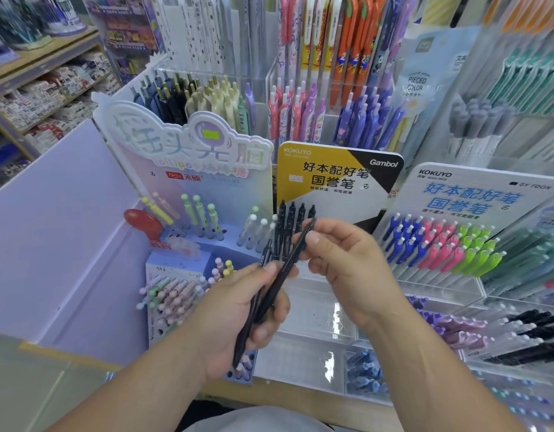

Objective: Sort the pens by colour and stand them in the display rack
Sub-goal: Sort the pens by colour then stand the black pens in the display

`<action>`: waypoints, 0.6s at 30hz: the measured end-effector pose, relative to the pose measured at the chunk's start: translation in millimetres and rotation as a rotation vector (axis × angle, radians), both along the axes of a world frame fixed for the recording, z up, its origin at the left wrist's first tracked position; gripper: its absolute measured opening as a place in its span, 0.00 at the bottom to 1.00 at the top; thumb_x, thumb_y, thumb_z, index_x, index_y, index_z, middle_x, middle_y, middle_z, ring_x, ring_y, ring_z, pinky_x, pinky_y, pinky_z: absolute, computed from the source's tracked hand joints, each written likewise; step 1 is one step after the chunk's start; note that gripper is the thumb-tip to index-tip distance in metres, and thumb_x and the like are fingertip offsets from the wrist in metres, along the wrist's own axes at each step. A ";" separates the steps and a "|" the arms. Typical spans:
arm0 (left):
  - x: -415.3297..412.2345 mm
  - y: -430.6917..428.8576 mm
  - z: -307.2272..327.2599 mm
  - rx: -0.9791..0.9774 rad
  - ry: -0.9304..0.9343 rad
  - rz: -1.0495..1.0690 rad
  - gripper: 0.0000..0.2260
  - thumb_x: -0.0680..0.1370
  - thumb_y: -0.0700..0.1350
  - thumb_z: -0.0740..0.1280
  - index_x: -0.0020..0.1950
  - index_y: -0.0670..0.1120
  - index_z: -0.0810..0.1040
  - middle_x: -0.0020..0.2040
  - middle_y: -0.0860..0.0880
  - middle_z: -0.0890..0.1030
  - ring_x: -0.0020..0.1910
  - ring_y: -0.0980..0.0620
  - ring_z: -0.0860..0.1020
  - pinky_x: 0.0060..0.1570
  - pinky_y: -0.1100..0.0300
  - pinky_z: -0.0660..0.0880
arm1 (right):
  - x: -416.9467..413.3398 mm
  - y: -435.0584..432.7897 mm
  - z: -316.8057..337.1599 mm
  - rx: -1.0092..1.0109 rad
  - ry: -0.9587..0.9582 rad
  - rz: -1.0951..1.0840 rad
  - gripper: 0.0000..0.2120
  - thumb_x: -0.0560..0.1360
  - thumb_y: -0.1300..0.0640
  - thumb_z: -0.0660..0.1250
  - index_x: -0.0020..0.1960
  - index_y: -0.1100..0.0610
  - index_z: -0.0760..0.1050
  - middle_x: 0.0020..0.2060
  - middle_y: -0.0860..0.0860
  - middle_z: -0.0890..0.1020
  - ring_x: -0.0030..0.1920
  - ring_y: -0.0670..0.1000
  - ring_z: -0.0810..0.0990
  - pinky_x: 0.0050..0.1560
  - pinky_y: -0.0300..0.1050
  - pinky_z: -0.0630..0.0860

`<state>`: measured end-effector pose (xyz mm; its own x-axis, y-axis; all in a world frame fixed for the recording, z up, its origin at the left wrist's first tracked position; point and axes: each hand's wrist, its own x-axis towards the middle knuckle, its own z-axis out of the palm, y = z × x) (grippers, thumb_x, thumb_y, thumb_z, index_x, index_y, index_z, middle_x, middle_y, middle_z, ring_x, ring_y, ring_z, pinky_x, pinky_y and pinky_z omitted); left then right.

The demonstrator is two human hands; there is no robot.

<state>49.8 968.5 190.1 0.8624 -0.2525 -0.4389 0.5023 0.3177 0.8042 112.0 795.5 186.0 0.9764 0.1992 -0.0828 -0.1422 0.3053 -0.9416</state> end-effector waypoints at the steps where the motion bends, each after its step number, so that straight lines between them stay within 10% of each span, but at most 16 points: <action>1: 0.8 0.5 -1.8 -0.023 0.014 0.015 0.16 0.78 0.53 0.63 0.58 0.45 0.79 0.34 0.41 0.75 0.21 0.51 0.64 0.24 0.61 0.53 | 3.4 -5.2 3.5 -0.006 -0.020 -0.053 0.12 0.71 0.62 0.73 0.54 0.62 0.79 0.45 0.58 0.85 0.40 0.53 0.81 0.39 0.44 0.74; 18: 1.0 4.7 -10.3 0.038 -0.056 0.291 0.13 0.84 0.45 0.56 0.57 0.44 0.79 0.31 0.46 0.69 0.23 0.51 0.62 0.23 0.62 0.61 | 28.5 -9.1 -9.4 -0.696 -0.458 -0.358 0.08 0.75 0.56 0.72 0.53 0.47 0.78 0.42 0.41 0.82 0.42 0.43 0.81 0.47 0.48 0.81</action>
